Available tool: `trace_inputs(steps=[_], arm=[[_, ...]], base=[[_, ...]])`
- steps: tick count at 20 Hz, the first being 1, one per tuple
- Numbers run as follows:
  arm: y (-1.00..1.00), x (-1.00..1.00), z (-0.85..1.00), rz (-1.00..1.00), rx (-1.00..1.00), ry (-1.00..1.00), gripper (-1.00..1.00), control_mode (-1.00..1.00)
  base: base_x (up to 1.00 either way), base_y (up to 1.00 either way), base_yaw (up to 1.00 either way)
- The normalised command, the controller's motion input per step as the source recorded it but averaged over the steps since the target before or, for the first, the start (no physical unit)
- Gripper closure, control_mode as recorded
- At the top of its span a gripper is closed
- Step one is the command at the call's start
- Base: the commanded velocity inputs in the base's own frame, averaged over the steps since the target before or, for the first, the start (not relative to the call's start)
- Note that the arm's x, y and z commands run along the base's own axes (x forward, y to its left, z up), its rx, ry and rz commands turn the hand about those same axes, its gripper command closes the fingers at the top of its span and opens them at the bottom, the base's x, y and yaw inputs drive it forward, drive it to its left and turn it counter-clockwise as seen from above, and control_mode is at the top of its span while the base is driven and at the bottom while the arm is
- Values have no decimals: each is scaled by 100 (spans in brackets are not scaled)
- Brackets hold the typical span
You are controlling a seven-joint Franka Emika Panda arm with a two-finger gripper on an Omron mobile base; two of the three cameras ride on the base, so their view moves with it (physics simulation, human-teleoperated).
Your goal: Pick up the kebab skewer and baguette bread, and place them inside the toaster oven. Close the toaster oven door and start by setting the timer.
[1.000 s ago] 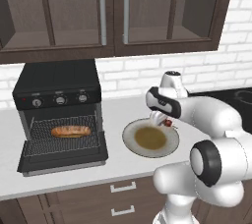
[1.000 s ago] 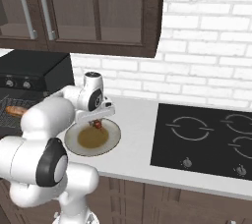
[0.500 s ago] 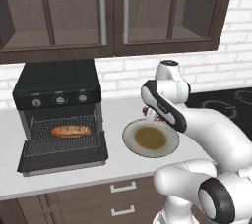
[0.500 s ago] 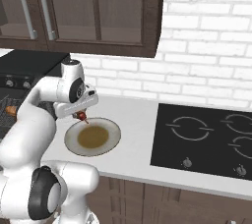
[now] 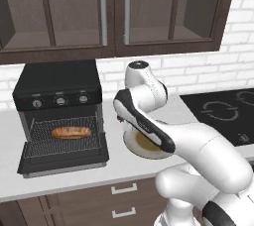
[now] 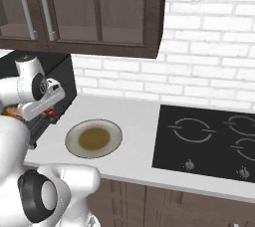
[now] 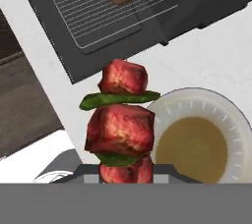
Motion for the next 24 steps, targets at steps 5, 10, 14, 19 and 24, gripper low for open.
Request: trace_inputs(steps=[5,10,14,19,24], arm=[[100,-36,0,23,-15,-10,100,-100],[100,3,0,25,-8,-12,100,-100],[90,23,0,21,-3,-6,100,-100],[68,12,0,15,-4,-18,100,-100],[29,32,-27,9,-1,-5,100,-100]], base=[[0,0,0],[0,0,0],[0,0,0],[0,0,0],[0,0,0]])
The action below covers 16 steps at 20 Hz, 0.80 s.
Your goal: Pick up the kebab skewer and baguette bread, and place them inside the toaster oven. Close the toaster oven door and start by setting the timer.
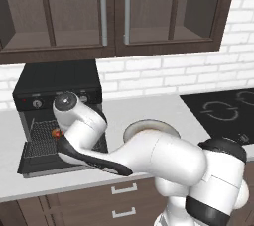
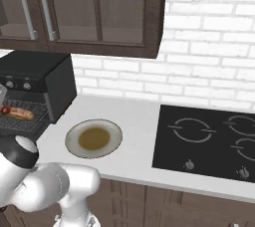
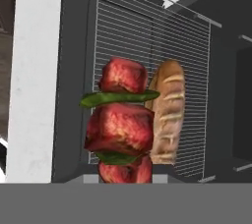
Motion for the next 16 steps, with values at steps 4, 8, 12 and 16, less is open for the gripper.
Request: trace_inputs(steps=[4,8,12,16], arm=[[17,54,-28,5,0,0,100,-100],[10,55,-28,4,0,0,100,-100],[15,34,-23,6,0,3,100,-100],[10,44,-29,5,0,1,100,-100]], base=[[0,0,0],[0,0,0],[0,0,0],[0,0,0]])
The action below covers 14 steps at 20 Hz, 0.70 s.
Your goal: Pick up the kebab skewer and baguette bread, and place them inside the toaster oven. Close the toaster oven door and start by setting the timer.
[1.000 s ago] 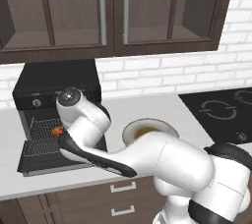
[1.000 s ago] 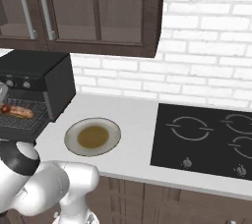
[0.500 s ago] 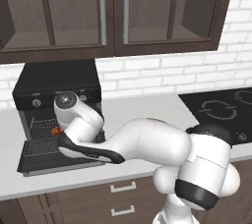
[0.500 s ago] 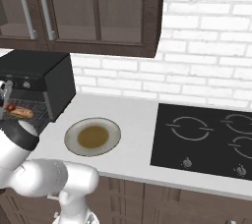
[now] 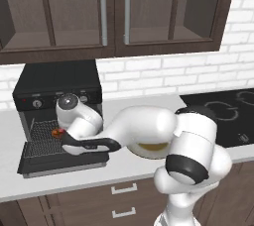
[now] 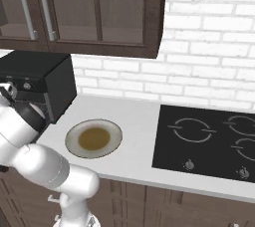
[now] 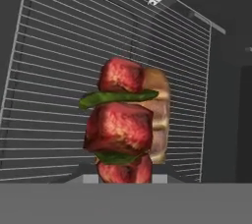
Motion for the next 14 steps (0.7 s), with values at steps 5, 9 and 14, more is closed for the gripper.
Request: trace_inputs(steps=[5,9,14], arm=[[10,45,-24,1,0,0,100,-100],[2,24,-9,0,0,0,100,-100],[0,0,0,0,0,0,100,-100]], base=[[0,0,0],[0,0,0],[0,0,0]])
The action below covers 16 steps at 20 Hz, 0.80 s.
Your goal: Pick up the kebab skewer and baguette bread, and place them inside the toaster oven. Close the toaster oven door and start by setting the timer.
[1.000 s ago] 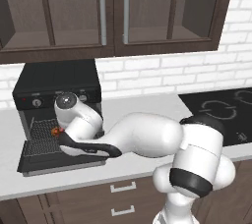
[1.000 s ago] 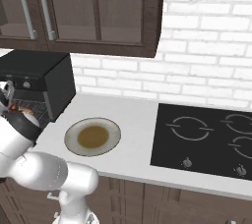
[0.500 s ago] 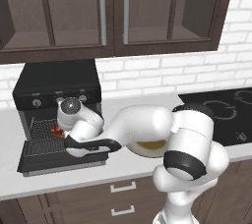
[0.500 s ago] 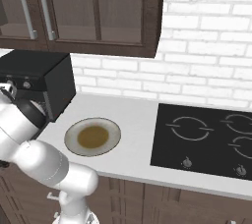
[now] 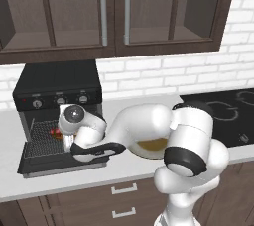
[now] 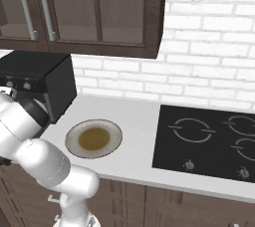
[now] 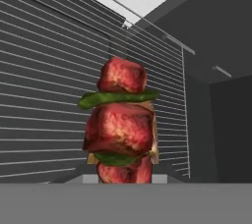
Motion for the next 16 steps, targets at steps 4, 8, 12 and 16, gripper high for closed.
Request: trace_inputs(steps=[4,8,12,16], arm=[[0,0,0,0,0,0,100,-100],[0,0,0,0,0,0,-100,-100],[0,0,0,0,0,0,-100,-100],[0,0,0,0,0,0,-100,-100]], base=[[0,0,0],[0,0,0],[0,0,0],[0,0,0]])
